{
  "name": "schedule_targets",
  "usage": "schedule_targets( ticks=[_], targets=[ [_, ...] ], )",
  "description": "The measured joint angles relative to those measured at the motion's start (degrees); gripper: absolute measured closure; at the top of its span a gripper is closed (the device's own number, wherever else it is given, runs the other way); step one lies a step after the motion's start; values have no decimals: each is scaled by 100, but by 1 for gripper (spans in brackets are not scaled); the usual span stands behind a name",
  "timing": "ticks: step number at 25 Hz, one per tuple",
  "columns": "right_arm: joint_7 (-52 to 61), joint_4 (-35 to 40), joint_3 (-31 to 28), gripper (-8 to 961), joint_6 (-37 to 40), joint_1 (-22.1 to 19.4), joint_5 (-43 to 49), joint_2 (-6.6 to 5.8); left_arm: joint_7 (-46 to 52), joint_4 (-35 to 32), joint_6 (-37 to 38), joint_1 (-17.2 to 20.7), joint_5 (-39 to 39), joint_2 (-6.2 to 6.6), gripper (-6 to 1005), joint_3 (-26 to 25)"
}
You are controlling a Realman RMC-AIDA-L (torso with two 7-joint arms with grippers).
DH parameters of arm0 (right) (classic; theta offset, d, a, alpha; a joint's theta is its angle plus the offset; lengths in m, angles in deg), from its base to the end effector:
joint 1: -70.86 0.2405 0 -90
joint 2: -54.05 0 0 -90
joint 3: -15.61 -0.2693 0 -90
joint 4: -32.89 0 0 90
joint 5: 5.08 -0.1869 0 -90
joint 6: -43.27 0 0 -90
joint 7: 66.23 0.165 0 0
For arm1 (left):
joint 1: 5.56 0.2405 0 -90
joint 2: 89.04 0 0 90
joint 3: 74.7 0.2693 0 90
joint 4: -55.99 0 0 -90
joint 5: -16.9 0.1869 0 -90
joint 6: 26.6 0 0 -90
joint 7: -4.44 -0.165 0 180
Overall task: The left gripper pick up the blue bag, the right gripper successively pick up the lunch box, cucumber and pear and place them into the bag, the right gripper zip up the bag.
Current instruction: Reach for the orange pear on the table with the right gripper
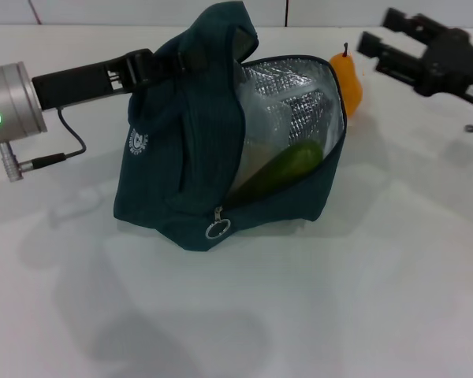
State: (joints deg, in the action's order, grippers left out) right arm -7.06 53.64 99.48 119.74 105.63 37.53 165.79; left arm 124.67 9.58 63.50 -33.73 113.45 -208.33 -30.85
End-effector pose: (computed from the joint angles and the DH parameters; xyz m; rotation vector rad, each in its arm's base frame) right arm 0.1933 0.3786 -0.0033 -2.3581 0.4354 1.1880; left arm -0.2097 0.3424 0.0169 -2.4276 -1.3674 -1.1795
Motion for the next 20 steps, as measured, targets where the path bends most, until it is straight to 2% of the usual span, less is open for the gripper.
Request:
schedule_targets(
  ticks=[1,2,4,8,12,20],
  targets=[
    [0,0,0,260,0,0,0,0,0,0,1,3,-1,1,957,0],
    [18,-4,-39,260,-278,-63,23,-182,-1,0,0,4,-2,1,957,0],
    [3,-5,-49,260,-462,-79,52,-195,-6,0,0,6,-3,2,957,0],
    [-218,-2,-84,260,-961,-102,70,-170,-9,0,0,6,-5,3,957,6],
    [-530,5,-181,260,-1276,-102,64,-88,-35,0,-18,15,-2,3,957,5],
    [-631,121,-248,260,-1742,-35,85,-80,-99,0,-338,117,38,36,957,-18]
  ],
)
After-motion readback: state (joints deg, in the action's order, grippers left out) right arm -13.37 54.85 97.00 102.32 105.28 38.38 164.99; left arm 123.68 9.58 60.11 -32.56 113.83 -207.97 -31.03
